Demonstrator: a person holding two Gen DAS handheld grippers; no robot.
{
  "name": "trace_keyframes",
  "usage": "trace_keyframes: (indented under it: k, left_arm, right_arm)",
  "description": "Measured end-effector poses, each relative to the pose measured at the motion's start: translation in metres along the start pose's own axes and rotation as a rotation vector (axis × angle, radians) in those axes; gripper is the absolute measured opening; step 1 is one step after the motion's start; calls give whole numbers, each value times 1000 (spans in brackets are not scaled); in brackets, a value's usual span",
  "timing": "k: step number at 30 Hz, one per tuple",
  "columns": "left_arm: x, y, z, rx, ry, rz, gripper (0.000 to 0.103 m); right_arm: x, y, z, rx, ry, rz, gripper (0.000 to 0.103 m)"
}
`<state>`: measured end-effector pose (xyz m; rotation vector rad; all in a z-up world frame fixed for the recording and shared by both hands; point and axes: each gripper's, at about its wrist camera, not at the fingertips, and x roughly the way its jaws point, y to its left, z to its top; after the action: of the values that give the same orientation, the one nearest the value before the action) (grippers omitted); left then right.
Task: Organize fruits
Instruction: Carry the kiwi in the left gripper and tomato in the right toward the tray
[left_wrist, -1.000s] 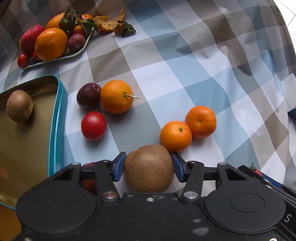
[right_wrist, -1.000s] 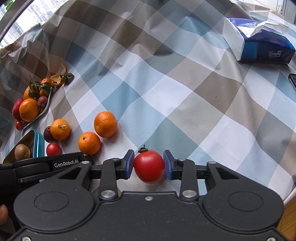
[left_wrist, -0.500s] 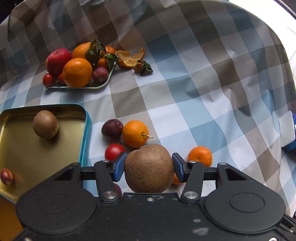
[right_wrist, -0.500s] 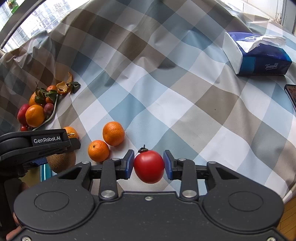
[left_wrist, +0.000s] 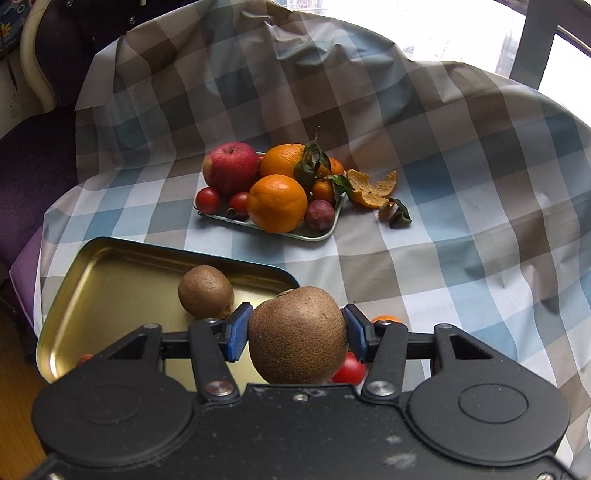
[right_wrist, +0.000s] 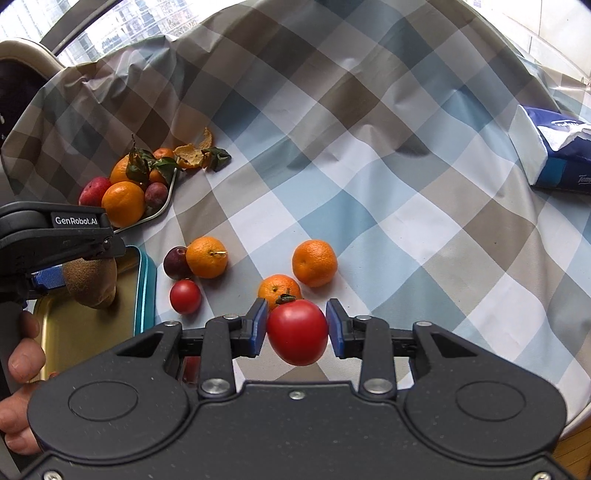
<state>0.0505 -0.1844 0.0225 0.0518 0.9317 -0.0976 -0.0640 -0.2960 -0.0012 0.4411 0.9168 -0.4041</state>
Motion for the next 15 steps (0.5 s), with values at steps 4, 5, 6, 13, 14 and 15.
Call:
trace_keyframes:
  k: [4, 5, 6, 13, 14, 15]
  left_arm:
    - [1, 19, 6, -46, 2, 35, 54]
    - [1, 22, 7, -55, 6, 39, 54]
    - [2, 27, 8, -66, 12, 45, 54]
    - [7, 55, 11, -121, 38, 96, 54]
    - [9, 60, 11, -129, 43, 102, 54]
    - [11, 64, 11, -135, 50, 108, 54]
  right_arm:
    - [0, 22, -3, -44, 1, 24, 44]
    - [0, 26, -3, -51, 1, 30, 44]
    - [0, 32, -4, -59, 1, 40, 44]
    - [0, 64, -6, -114, 5, 95, 44]
    - [0, 69, -7, -123, 7, 102, 44]
    - [1, 73, -7, -128, 9, 109, 44]
